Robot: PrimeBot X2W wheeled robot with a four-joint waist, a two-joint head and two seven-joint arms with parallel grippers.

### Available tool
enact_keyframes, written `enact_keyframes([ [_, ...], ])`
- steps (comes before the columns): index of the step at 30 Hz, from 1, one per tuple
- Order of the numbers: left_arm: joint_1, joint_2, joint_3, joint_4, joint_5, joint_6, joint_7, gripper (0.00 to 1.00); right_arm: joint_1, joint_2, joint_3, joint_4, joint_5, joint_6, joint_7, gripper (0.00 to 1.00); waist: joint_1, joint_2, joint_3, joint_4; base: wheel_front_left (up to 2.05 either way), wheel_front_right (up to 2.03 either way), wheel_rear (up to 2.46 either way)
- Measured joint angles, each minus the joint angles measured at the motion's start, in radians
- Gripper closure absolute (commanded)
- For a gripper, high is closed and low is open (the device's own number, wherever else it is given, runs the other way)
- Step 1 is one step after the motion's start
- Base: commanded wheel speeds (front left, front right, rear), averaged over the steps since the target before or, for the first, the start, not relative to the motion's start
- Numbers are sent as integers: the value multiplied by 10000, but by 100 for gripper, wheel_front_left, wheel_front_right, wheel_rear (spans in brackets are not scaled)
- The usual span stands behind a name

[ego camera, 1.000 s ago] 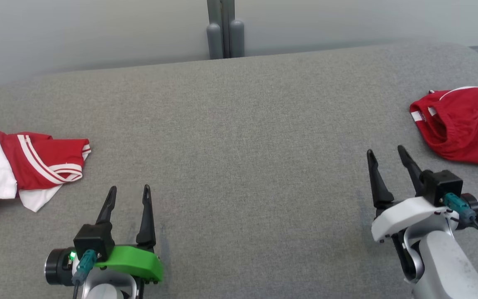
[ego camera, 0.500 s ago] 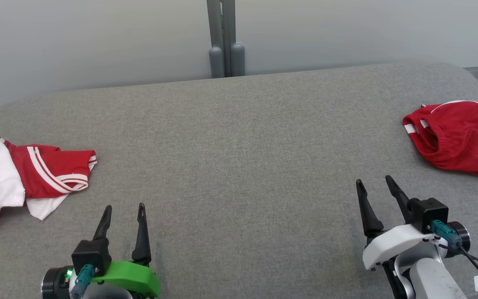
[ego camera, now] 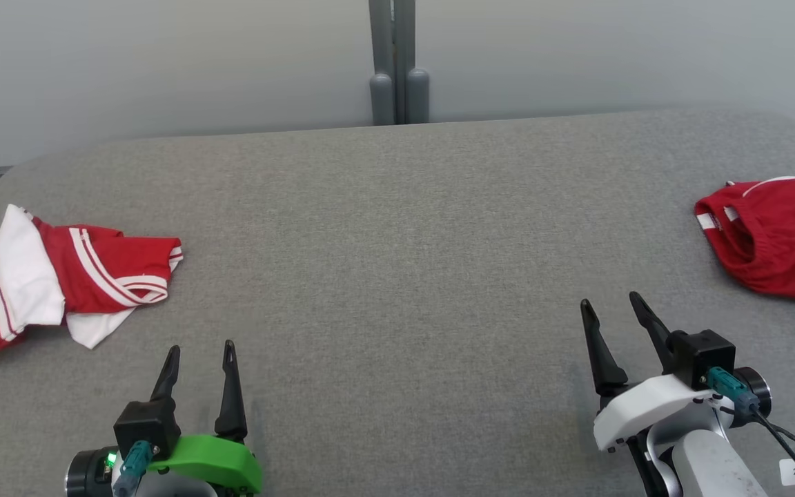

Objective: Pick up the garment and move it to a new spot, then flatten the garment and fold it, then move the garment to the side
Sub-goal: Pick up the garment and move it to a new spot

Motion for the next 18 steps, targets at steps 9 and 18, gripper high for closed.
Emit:
enact_keyframes([
  [9, 6, -2, 251, 150, -12, 52, 0, 0, -61, 12, 600, -23, 92, 0, 0, 0, 0, 0, 41, 1309, 0, 0, 0],
  [18, 257, 2, 541, 316, -173, 169, 2, 0, -69, -17, 1325, 107, 282, 0, 0, 0, 0, 0, 90, 3126, 0, 0, 0],
])
